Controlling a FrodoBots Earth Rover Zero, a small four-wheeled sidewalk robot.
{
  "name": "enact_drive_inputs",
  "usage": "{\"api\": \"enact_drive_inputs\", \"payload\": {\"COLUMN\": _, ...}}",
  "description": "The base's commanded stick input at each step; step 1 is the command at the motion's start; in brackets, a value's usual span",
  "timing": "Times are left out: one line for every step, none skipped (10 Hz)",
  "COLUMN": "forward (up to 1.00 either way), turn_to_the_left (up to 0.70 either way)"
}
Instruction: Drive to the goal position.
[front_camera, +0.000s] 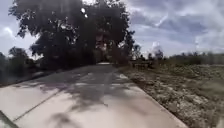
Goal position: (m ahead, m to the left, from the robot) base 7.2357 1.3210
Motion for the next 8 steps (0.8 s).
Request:
{"api": "enact_drive_inputs", "payload": {"forward": 0.85, "turn_to_the_left": 0.00}}
{"api": "enact_drive_inputs", "payload": {"forward": 0.85, "turn_to_the_left": 0.00}}
{"api": "enact_drive_inputs", "payload": {"forward": 0.85, "turn_to_the_left": 0.00}}
{"api": "enact_drive_inputs", "payload": {"forward": 0.85, "turn_to_the_left": 0.00}}
{"api": "enact_drive_inputs", "payload": {"forward": 0.85, "turn_to_the_left": 0.00}}
{"api": "enact_drive_inputs", "payload": {"forward": 0.85, "turn_to_the_left": 0.00}}
{"api": "enact_drive_inputs", "payload": {"forward": 0.85, "turn_to_the_left": 0.00}}
{"api": "enact_drive_inputs", "payload": {"forward": 0.85, "turn_to_the_left": 0.00}}
